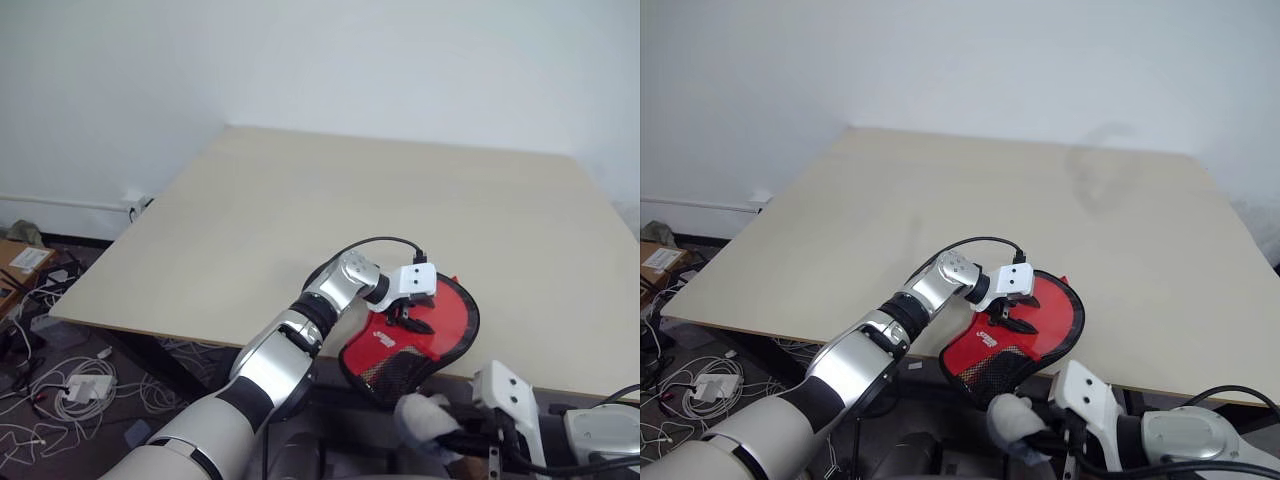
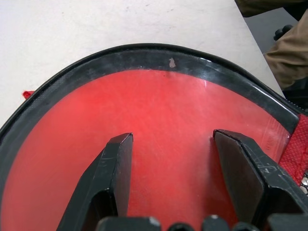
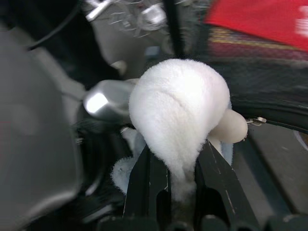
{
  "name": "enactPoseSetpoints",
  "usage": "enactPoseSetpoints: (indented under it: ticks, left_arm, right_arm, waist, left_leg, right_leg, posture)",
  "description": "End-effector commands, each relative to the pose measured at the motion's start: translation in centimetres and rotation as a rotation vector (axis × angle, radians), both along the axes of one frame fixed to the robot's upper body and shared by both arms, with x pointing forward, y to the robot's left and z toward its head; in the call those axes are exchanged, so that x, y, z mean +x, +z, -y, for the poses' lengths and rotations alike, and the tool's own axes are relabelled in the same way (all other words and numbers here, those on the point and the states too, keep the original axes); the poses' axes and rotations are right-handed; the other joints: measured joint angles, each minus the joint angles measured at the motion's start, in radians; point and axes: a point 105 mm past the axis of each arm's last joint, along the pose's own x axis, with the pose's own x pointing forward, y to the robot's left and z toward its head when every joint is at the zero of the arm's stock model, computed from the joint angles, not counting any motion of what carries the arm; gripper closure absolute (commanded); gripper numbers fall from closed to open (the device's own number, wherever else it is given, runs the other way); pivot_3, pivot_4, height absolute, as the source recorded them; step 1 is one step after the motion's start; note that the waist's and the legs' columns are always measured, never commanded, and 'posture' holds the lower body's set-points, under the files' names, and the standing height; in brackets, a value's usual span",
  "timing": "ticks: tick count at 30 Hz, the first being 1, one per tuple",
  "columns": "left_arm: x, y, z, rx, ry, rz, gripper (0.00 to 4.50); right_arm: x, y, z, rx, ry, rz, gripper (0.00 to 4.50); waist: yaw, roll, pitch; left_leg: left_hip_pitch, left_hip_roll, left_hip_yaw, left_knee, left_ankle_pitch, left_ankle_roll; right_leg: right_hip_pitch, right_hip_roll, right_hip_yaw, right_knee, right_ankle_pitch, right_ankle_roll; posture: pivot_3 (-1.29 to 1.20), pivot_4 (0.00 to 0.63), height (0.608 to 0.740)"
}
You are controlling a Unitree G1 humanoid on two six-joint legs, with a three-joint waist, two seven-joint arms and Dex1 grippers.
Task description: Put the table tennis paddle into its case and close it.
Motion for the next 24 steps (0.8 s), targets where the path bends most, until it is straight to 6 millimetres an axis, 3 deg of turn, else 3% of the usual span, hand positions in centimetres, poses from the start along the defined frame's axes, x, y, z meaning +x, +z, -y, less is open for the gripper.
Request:
enactPoseSetpoints:
  ticks: [1,10,15,21,24]
  left_arm:
    - [-0.2,-1.5,-1.1,0.086,-0.010,-0.009,1.71]
    - [-0.1,-1.5,-1.4,0.093,-0.002,-0.012,1.71]
    - [0.1,-1.1,-1.0,0.072,0.021,-0.015,1.71]
    - [0.4,-1.1,-1.3,0.061,0.052,-0.024,1.71]
    - [0.6,-1.3,-1.6,0.063,0.068,-0.027,1.71]
  right_arm:
    - [-1.6,0.5,-1.5,0.032,0.136,-0.015,4.41]
    - [-4.3,-1.1,-3.2,0.002,0.371,-0.047,4.41]
    - [-4.0,-1.5,-3.7,-0.022,0.406,-0.015,4.41]
    - [-2.7,-1.1,-2.8,-0.045,0.307,-0.025,4.41]
    - [-1.4,-0.3,-2.2,-0.029,0.237,0.000,3.45]
  waist:
    - [0.000,0.000,0.000]
    - [0.000,-0.001,0.000]
    - [0.000,-0.001,0.000]
    - [0.000,-0.001,0.000]
    - [0.000,-0.001,0.000]
  left_leg:
    - [0.000,0.000,0.000,0.000,0.000,0.000]
    - [0.001,0.001,0.000,0.000,0.000,0.000]
    - [0.001,0.000,0.000,0.000,0.000,0.000]
    - [0.000,0.000,0.000,0.001,0.000,0.000]
    - [0.000,0.001,0.000,0.001,0.000,0.000]
  right_leg:
    - [0.000,0.000,0.000,0.000,0.000,0.000]
    - [-0.001,0.000,0.000,0.000,0.000,0.000]
    - [-0.001,0.000,0.000,0.000,-0.001,-0.002]
    - [-0.001,0.000,0.000,0.000,0.000,0.000]
    - [0.000,0.000,0.000,0.000,0.000,0.000]
  posture:
    - [0.00,0.000,0.740]
    - [0.00,0.000,0.740]
    - [0.00,0.000,0.740]
    - [0.00,0.000,0.740]
    - [0.00,0.000,0.740]
